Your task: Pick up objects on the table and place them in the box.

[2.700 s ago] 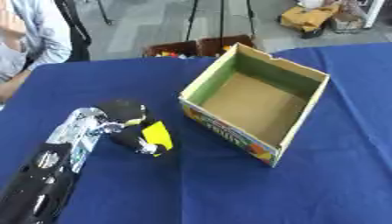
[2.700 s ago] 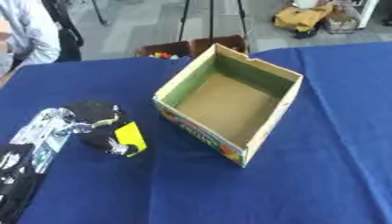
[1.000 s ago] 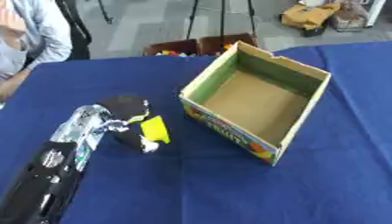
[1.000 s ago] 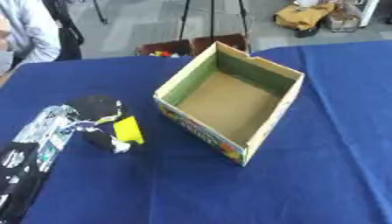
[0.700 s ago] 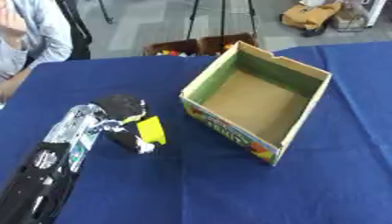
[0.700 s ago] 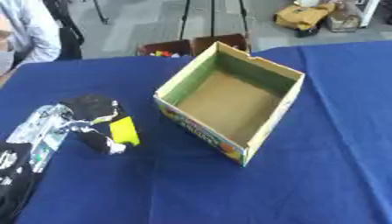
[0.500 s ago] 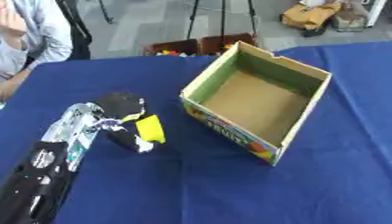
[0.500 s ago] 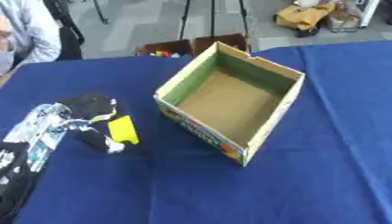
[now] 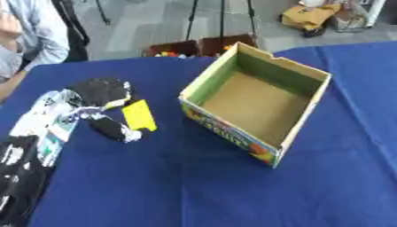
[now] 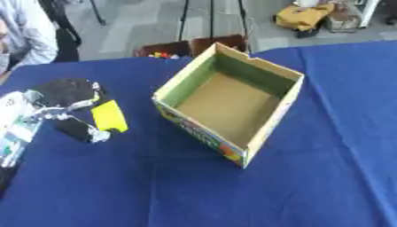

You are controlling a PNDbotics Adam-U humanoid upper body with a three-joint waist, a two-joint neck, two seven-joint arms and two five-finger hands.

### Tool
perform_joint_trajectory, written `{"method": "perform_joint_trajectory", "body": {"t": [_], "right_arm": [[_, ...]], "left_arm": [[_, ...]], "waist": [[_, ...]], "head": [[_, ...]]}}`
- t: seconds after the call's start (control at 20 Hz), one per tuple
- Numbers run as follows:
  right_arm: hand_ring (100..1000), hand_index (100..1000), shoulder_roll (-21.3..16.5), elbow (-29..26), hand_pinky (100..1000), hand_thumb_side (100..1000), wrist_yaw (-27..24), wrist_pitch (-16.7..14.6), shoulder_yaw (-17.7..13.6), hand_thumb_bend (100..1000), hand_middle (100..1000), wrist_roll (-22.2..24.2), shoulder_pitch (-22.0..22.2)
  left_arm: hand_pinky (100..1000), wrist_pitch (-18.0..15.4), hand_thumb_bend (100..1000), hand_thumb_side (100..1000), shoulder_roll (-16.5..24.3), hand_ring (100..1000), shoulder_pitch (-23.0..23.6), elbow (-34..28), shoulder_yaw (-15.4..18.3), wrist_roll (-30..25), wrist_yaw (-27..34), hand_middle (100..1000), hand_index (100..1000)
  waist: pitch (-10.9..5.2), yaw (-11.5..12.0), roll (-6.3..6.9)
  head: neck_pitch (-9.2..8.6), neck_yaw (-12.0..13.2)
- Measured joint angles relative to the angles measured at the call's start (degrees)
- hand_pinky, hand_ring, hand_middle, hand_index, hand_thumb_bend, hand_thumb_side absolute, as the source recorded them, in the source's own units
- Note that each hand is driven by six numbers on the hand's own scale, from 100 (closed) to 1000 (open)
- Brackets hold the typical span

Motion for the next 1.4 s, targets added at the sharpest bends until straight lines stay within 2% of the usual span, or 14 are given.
{"method": "perform_joint_trajectory", "body": {"t": [0.3,0.8,1.05,1.4], "right_arm": [[780,797,0.44,0.00,791,511,-0.02,-0.02,0.26,100,594,0.03,-1.07],[780,796,0.76,0.00,790,511,-0.97,-0.23,1.79,100,598,1.29,-3.62],[781,797,0.97,0.00,791,512,-1.95,-0.37,2.32,100,596,1.99,-4.62],[781,797,2.51,0.00,791,514,-3.08,-0.61,3.19,100,595,3.19,-6.30]], "left_arm": [[100,1.81,100,484,3.05,277,-2.27,-1.94,0.72,0.11,5.46,403,508],[100,5.54,100,489,6.19,260,-7.32,-1.51,2.06,0.32,12.89,390,504],[100,6.70,100,487,6.11,257,-8.55,-0.67,2.48,0.85,12.94,388,503],[100,8.18,100,487,3.51,251,-11.14,1.84,3.32,2.63,8.84,382,505]], "waist": [[0.00,-1.89,0.27],[0.00,-7.04,3.00],[0.05,-9.21,3.40],[0.09,-13.40,4.06]], "head": [[-0.22,0.07],[-0.68,2.68],[-0.97,4.32],[-1.50,7.91]]}}
